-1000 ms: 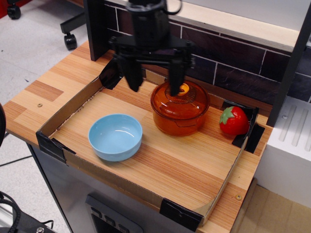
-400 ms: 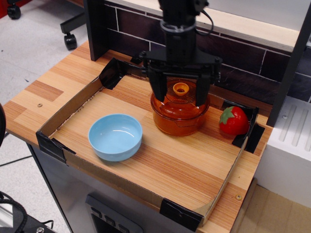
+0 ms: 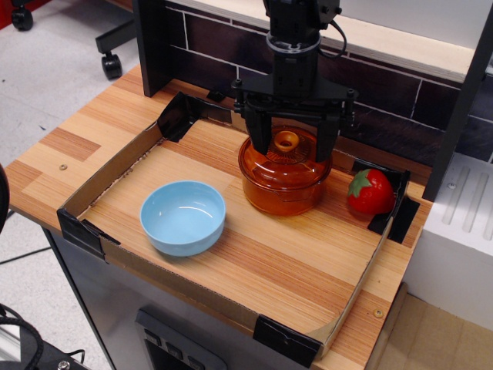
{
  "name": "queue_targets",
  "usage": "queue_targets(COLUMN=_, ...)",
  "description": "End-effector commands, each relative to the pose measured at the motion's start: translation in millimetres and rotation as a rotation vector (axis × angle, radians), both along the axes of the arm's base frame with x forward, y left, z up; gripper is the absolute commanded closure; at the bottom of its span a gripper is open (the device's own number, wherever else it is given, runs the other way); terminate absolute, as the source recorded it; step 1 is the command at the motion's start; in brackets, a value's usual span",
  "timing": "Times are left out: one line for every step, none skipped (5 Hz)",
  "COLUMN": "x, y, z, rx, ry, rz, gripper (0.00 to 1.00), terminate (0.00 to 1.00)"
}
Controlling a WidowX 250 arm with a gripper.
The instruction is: Take lid off pot
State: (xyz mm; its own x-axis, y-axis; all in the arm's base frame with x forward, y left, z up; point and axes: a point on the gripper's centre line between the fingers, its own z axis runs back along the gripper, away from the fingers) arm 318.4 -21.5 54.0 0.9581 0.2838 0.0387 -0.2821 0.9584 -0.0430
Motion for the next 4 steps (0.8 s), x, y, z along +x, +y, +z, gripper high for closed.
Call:
queue_targets(x=6, y=1, z=8, rx=0.004, ry=-0.028, rz=0.008, gripper=1.0, terminate=0.0)
queue_targets(x=4, y=2, z=8, rx=0.023, ry=-0.039, rz=0.016, gripper=1.0, terminate=0.0)
queue_targets(x=5, y=3, z=10, rx=0.044, ry=-0.056, rz=0.008, gripper=1.0, terminate=0.0)
queue_targets(x=6, y=4, z=21, rx=0.03, ry=-0.074, rz=-0.026, gripper=1.0, terminate=0.0)
